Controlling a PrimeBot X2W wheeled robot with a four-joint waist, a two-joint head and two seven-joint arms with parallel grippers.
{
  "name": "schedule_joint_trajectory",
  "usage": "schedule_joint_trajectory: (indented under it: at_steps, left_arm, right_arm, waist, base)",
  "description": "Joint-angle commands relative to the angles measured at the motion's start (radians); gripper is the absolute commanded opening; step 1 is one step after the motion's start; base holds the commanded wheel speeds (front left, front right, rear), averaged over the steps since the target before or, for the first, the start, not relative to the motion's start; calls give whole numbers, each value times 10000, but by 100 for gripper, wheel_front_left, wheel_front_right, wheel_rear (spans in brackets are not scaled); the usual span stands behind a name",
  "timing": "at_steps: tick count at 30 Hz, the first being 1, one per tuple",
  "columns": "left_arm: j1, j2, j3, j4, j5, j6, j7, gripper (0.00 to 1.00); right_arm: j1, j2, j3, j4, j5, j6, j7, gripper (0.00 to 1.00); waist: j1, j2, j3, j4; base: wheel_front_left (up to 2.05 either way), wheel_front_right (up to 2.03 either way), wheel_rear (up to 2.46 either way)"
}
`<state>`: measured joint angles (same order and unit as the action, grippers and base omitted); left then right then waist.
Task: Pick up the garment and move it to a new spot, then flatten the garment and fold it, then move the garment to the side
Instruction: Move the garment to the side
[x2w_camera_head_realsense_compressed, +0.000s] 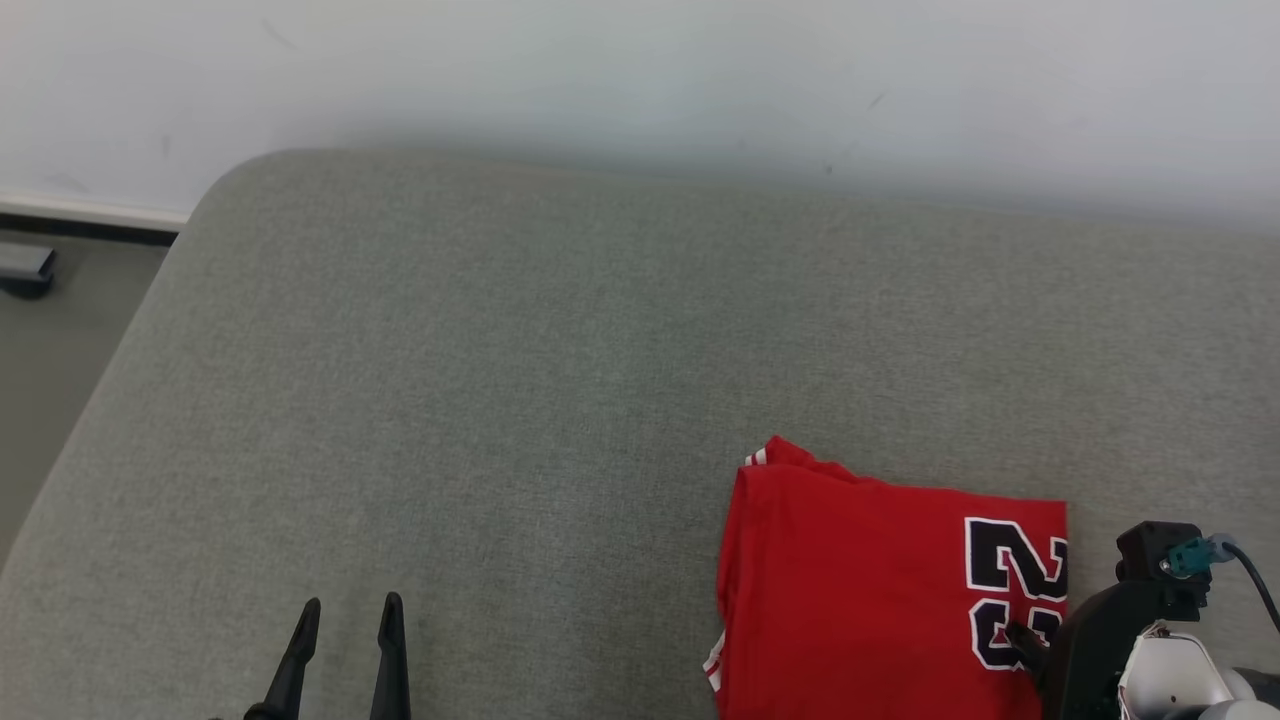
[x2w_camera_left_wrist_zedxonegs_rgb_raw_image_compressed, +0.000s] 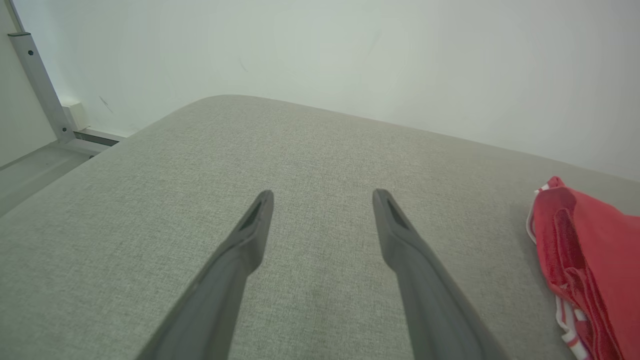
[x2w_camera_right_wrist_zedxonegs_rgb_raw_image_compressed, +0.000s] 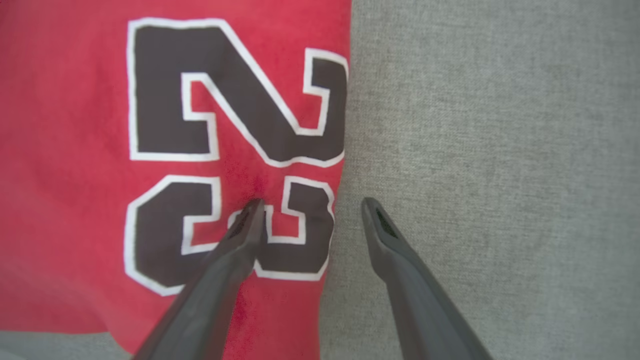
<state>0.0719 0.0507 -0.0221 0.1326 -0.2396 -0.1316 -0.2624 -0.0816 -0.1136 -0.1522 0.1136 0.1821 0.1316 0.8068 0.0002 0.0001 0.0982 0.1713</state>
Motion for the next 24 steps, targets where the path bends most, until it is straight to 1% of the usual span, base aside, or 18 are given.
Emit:
schedule_joint_trajectory:
  at_steps: [1,8,9,10,11,13,17,21,24]
  left_arm:
    - [-138,-9,-46,-83,-57,39,-23,100]
    - [-244,-9,-147,-93,-100,71,-23,100]
    - [-244,-8,-167,-95,-107,71,-23,100]
    - [-252,-9,-182,-100,-112,86,-23,100]
    - [-270,-8,-199,-109,-122,82,-22,100]
    - [-325,-8,-212,-156,-140,141,-23,100]
    - [-375,-10,-231,-304,-160,151,-22,100]
    - [-491,-11,-225,-585,-191,184,-23,100]
    - [-682,-10,-331,-723,-188,175,-22,100]
  right_arm:
    - [-111,49,-58,140,11,-25,48,100]
    - [-44,239,44,849,-122,-17,466,100]
    - [-36,273,91,927,-92,-2,563,81]
    - [-44,294,166,975,-34,0,630,17]
    - [-65,283,212,957,2,0,628,0]
    - [-165,91,313,829,12,-3,623,0]
    - [-727,-626,625,500,-50,-29,620,0]
    - [-1702,-1277,1364,288,256,-28,1103,0]
    - [-2643,-1691,1670,273,641,-28,1596,0]
  waist:
    - [-2,-1,440,423]
    - [-2,-1,598,573]
    - [-2,-1,603,578]
    - [-2,-1,608,579]
    - [-2,-1,609,574]
    - [-2,-1,603,527]
    - [-2,-1,638,289]
    - [-2,-1,835,-274]
    - [-2,-1,1078,-722]
  base:
    - [0,0,0]
    - [0,0,0]
    - [0,0,0]
    - [0,0,0]
    - [0,0,0]
    - [0,0,0]
    - [0,0,0]
    - [0,0,0]
    - [0,0,0]
